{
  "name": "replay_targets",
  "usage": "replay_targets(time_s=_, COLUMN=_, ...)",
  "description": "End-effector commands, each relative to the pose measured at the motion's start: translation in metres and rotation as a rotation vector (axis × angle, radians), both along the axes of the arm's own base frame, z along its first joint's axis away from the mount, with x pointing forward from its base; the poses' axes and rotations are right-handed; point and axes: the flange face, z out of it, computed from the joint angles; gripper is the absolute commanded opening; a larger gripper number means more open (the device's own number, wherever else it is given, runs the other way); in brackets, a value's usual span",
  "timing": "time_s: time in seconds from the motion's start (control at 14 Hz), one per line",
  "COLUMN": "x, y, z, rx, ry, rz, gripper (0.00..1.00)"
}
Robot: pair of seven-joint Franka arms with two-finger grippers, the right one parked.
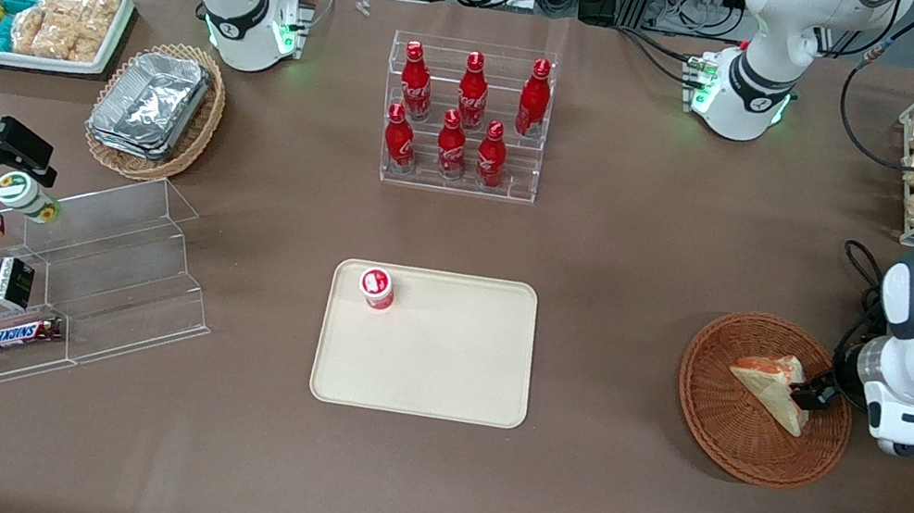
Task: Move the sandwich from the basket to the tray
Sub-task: 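Lower the left gripper and close it on the wrapped sandwich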
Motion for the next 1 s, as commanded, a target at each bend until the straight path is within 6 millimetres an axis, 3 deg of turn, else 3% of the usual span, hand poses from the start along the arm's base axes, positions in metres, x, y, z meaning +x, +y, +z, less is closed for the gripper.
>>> replay_targets(time_s=0.0, x=-0.008, y=-0.009, z=-0.029, rx=0.006, ry=-0.031, rz=0.084, gripper=1.0)
replay_targets(time_s=0.29, x=-0.016, y=-0.012, z=-0.052, rx=0.005, ry=-0.024, rz=0.098, gripper=0.99)
replay_targets(time_s=0.36, x=-0.016, y=-0.012, z=-0.062, rx=0.004, ry=-0.024, rz=0.098, gripper=0.77)
replay_targets(time_s=0.43, x=-0.015, y=-0.013, z=-0.066, rx=0.006, ry=-0.023, rz=0.113, gripper=0.16)
replay_targets(time_s=0.5, x=-0.015, y=-0.013, z=-0.066, rx=0.006, ry=-0.027, rz=0.119, gripper=0.0)
replay_targets(time_s=0.71, x=-0.01, y=-0.023, z=-0.03, rx=0.006, ry=-0.058, rz=0.12, gripper=0.0)
replay_targets(time_s=0.93, x=-0.005, y=-0.03, z=0.056, rx=0.01, ry=-0.011, rz=0.074, gripper=0.0)
